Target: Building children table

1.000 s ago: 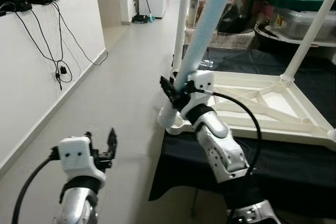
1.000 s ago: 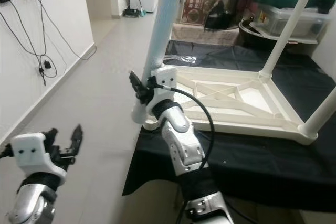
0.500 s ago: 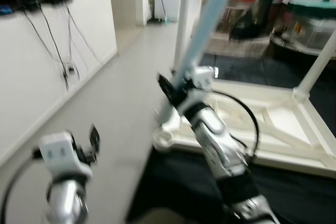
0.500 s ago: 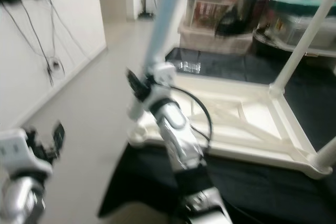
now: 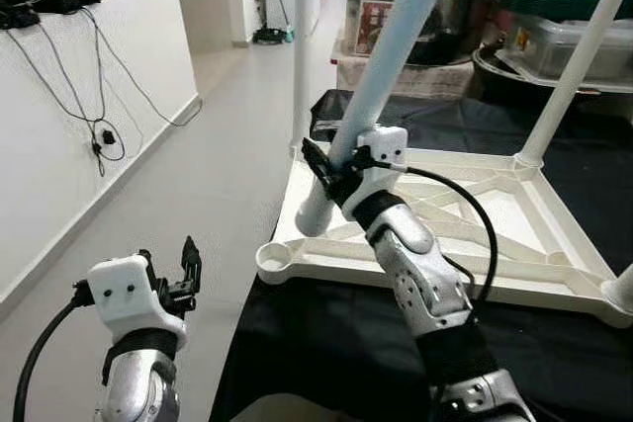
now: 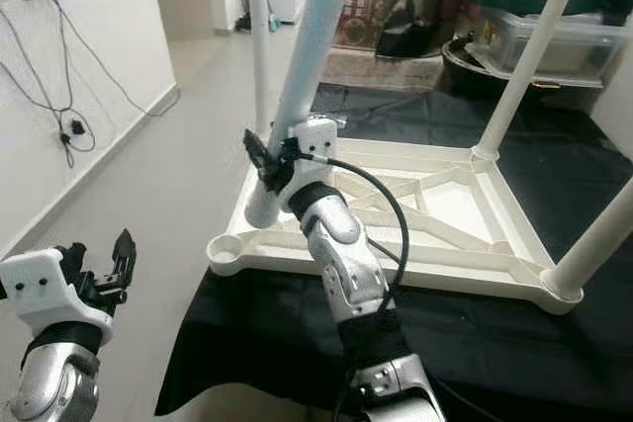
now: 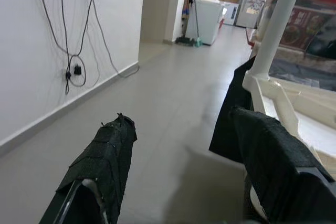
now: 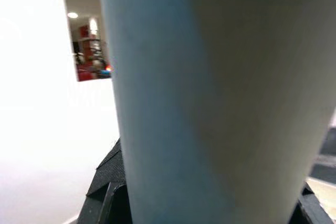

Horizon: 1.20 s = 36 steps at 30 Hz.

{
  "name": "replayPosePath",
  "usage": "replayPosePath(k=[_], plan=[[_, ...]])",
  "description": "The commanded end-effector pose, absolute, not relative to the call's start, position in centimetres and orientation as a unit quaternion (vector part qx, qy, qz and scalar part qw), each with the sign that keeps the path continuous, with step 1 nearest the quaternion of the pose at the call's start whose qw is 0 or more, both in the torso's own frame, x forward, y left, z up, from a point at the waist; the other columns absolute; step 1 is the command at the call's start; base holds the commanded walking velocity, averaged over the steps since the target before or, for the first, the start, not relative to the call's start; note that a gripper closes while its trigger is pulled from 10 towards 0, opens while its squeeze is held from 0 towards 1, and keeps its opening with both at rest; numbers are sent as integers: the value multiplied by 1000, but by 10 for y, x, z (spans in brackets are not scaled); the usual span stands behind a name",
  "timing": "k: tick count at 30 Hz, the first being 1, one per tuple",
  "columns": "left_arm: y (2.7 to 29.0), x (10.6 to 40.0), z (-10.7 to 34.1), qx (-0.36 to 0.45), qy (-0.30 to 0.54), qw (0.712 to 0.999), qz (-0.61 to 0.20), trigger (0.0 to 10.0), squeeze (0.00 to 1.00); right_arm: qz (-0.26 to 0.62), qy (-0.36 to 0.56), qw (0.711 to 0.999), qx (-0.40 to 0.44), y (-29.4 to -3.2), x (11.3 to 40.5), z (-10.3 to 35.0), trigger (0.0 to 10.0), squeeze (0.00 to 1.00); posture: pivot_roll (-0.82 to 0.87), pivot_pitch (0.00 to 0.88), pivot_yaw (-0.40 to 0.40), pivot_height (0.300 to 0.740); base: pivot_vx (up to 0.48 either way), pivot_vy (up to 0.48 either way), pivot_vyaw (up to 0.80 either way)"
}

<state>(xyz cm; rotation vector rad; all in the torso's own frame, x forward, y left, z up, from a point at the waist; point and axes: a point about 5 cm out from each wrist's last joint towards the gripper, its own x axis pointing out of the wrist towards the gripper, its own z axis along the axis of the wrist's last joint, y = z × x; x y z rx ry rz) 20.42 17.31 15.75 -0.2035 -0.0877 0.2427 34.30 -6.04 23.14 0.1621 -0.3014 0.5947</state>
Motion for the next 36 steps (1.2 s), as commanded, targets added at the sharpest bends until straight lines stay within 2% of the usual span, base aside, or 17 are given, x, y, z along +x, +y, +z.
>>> replayPosePath(k=[1,11,12,18,21,23,26,28,29,30,31,32,33,34,35,36], plan=[[172,203,157,-100,-42,987,119,10000,0,295,-153,939,85,-61,345,235,10000,0,31,40,-66,740,0,390,0],[166,195,156,-104,-32,987,118,10000,0,308,-158,935,76,-58,358,245,10000,0,33,79,-73,740,0,80,0],[162,192,156,-107,-28,987,114,10000,0,317,-155,933,77,-57,364,249,10000,0,36,111,-75,740,0,0,0],[153,186,156,-108,-20,989,103,10000,0,353,-138,922,83,-56,378,257,10000,0,51,149,-86,740,0,0,0],[143,179,159,-113,-14,990,88,10000,0,448,-101,884,94,-47,388,264,10000,0,56,200,-85,740,0,0,0],[143,179,159,-113,-14,990,88,10000,0,448,-101,884,94,-47,388,264,10000,0,56,200,-85,740,0,0,0],[133,172,163,-125,-6,990,65,10000,0,530,-80,837,109,-35,385,269,10000,0,62,250,-82,740,0,0,0],[133,172,163,-125,-6,990,65,10000,0,530,-80,837,109,-35,385,269,10000,0,62,250,-82,740,0,0,0],[129,169,165,-129,-5,990,58,10000,0,558,-81,817,116,-33,384,273,10000,0,72,280,-84,740,0,0,0],[129,169,165,-129,-5,990,58,10000,0,558,-81,817,116,-33,384,273,10000,0,72,280,-84,740,0,0,0],[126,165,168,-135,-2,989,52,10000,0,591,-81,792,133,-32,381,278,10000,0,81,305,-83,740,0,0,0],[126,165,168,-135,-2,989,52,10000,0,591,-81,792,133,-32,381,278,10000,0,81,305,-83,740,0,0,0],[123,160,170,-139,0,989,47,10000,0,620,-89,767,141,-30,378,285,10000,0,85,319,-83,740,0,0,0],[123,160,170,-139,0,989,47,10000,0,620,-89,767,141,-30,378,285,10000,0,85,319,-83,740,0,0,0],[120,156,172,-145,2,989,42,10000,0,659,-103,730,153,-27,374,296,10000,0,91,333,-81,740,0,0,0],[120,156,172,-145,2,989,42,10000,0,659,-103,730,153,-27,374,296,10000,0,91,333,-81,740,0,0,0]])
